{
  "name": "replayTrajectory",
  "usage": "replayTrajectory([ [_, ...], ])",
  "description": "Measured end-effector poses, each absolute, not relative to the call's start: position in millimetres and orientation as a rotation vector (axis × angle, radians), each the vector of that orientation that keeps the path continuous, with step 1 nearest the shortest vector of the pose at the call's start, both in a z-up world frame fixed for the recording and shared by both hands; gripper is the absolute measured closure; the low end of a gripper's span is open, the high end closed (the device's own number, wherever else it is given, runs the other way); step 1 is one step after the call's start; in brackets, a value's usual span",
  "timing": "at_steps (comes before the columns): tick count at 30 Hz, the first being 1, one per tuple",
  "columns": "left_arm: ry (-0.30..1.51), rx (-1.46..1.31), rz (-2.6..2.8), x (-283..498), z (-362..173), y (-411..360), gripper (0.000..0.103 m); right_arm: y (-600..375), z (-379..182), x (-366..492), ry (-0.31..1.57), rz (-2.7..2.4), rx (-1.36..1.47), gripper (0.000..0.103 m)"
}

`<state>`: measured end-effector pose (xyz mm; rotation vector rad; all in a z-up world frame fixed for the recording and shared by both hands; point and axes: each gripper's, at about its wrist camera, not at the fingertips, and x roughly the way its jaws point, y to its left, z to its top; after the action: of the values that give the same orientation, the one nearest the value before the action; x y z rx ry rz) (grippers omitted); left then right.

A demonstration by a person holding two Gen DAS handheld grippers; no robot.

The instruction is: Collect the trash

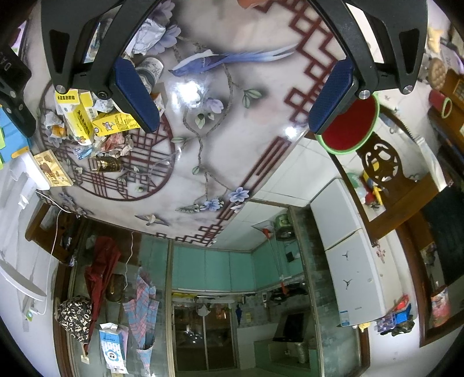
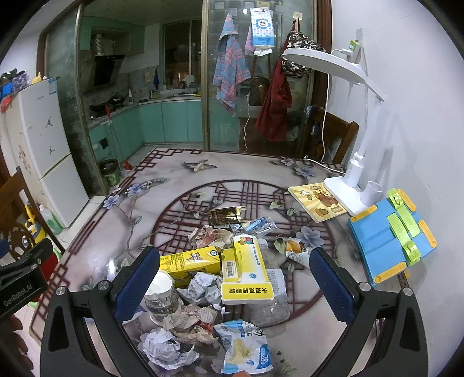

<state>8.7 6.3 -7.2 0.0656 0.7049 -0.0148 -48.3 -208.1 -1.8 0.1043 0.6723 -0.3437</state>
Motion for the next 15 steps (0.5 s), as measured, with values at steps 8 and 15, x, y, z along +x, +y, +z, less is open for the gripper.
replayTrajectory([
  [8,0.697,0.063,-0.006,6.6,-6.2,12.5,0.0,-212.1,-1.6,-50.3,0.672,-0.345,0.107,0.0],
  [15,0.698,0.061,-0.003,2.8,-8.6,25.4,0.0,-210.7,-1.3,-51.9,0.671,-0.35,0.105,0.0],
])
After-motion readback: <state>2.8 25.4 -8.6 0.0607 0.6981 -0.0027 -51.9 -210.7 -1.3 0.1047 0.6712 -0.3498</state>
